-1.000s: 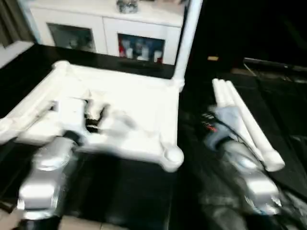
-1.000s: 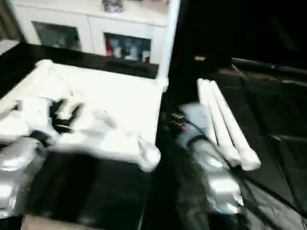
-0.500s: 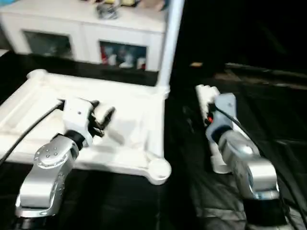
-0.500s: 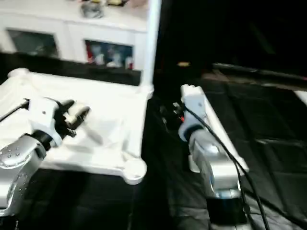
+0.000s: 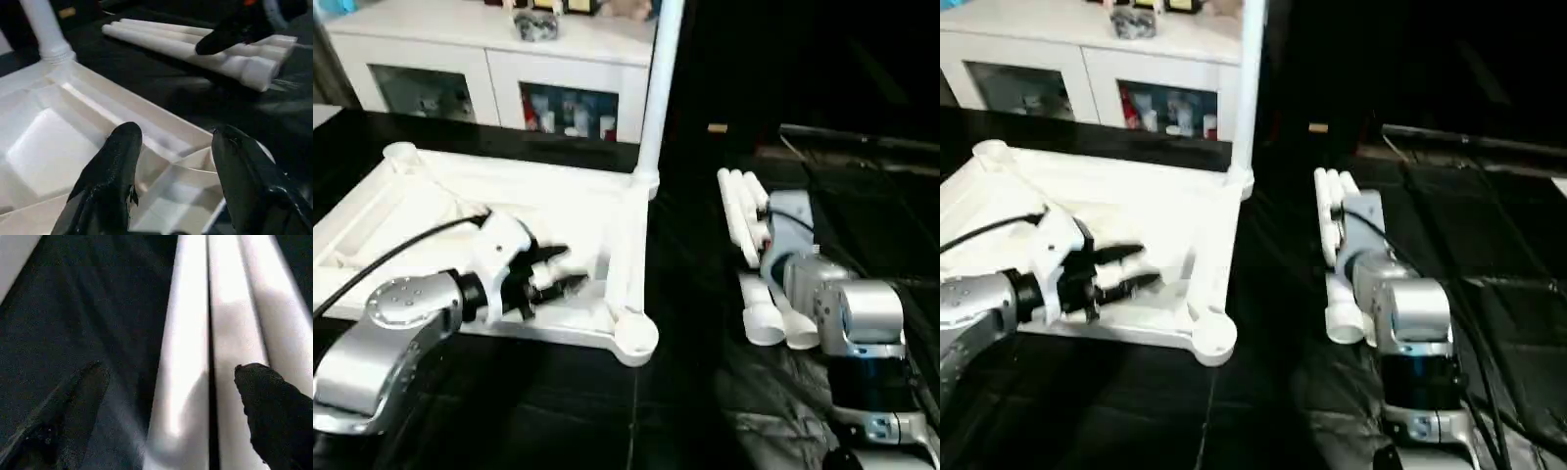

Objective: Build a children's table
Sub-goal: Pick table leg

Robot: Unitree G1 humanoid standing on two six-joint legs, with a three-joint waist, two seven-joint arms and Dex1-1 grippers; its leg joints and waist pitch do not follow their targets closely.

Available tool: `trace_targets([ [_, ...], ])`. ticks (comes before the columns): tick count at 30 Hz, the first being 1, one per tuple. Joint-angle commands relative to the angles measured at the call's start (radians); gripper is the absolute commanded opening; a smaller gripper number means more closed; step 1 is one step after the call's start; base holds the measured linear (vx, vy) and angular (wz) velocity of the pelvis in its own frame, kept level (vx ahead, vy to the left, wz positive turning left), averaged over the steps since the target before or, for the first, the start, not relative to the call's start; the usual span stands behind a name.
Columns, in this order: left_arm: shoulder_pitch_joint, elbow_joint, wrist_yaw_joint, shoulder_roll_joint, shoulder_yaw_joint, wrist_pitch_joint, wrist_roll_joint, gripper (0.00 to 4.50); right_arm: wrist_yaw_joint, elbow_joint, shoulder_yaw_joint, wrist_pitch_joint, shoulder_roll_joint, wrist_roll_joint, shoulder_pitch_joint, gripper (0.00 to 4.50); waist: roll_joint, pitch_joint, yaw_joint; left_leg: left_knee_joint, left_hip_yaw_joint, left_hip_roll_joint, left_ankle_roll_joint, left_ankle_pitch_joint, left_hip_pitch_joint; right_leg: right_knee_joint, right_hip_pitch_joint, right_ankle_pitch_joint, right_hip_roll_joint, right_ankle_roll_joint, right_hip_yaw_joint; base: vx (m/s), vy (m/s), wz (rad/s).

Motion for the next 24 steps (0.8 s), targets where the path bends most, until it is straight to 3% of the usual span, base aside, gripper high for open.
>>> trace_targets([
  [1, 0.006, -0.025, -0.025, 0.017, -0.007, 0.027, -0.032, 2.64, 0.004, -0.007, -0.019, 0.06, 0.001, 0.017, -0.015, 4.5, 0.007, -0.05, 0.005, -0.074, -0.009, 0.05, -0.036, -0.066, -0.006, -0.077, 0.045, -0.12, -0.074, -0.145, 0.056, 0.0, 0.0, 0.0],
  [6, 0.005, -0.029, -0.033, 0.019, -0.014, 0.039, -0.033, 2.64, 0.007, 0.006, -0.023, 0.088, 0.013, 0.023, -0.009, 4.5, 0.007, -0.049, 0.005, -0.077, -0.008, 0.054, -0.046, -0.081, -0.006, -0.079, 0.043, -0.147, -0.075, -0.145, 0.055, 0.0, 0.0, 0.0],
  [7, 0.005, -0.034, -0.033, 0.022, -0.016, 0.046, -0.036, 2.71, 0.014, 0.011, -0.02, 0.102, 0.012, 0.026, -0.008, 4.31, 0.0, -0.049, 0.005, -0.076, -0.006, 0.054, -0.046, -0.078, -0.006, -0.079, 0.044, -0.142, -0.074, -0.143, 0.056, 0.0, 0.0, 0.0],
  [9, 0.009, -0.041, -0.032, 0.025, -0.016, 0.05, -0.041, 2.71, 0.021, 0.021, -0.021, 0.11, 0.013, 0.032, -0.005, 4.31, 0.004, -0.048, 0.006, -0.077, -0.007, 0.054, -0.048, -0.081, -0.006, -0.08, 0.043, -0.152, -0.075, -0.139, 0.056, 0.0, 0.0, 0.0],
  [15, 0.019, -0.053, -0.032, 0.032, -0.013, 0.061, -0.052, 2.74, 0.031, 0.036, -0.043, 0.146, 0.024, 0.051, 0.01, 3.83, 0.001, -0.046, 0.006, -0.078, -0.006, 0.055, -0.052, -0.086, -0.007, -0.082, 0.043, -0.163, -0.077, -0.14, 0.057, 0.0, 0.0, 0.0],
  [18, 0.019, -0.054, -0.032, 0.033, -0.015, 0.064, -0.053, 2.74, 0.036, 0.044, -0.054, 0.156, 0.032, 0.056, 0.016, 3.53, 0.003, -0.046, 0.006, -0.079, -0.006, 0.055, -0.052, -0.087, -0.006, -0.082, 0.041, -0.164, -0.075, -0.136, 0.056, 0.0, 0.0, 0.0],
  [19, 0.021, -0.055, -0.035, 0.035, -0.015, 0.066, -0.056, 2.74, 0.038, 0.058, -0.06, 0.153, 0.036, 0.057, 0.021, 3.47, 0.008, -0.045, 0.007, -0.08, -0.007, 0.056, -0.055, -0.094, -0.005, -0.082, 0.041, -0.17, -0.076, -0.137, 0.056, 0.0, 0.0, 0.0],
  [24, 0.023, -0.058, -0.043, 0.049, -0.02, 0.08, -0.071, 2.74, 0.035, 0.075, -0.069, 0.142, 0.039, 0.066, 0.039, 3.05, 0.004, -0.043, 0.006, -0.082, -0.007, 0.055, -0.063, -0.121, -0.005, -0.087, 0.039, -0.212, -0.076, -0.129, 0.056, 0.0, 0.0, 0.0],
])
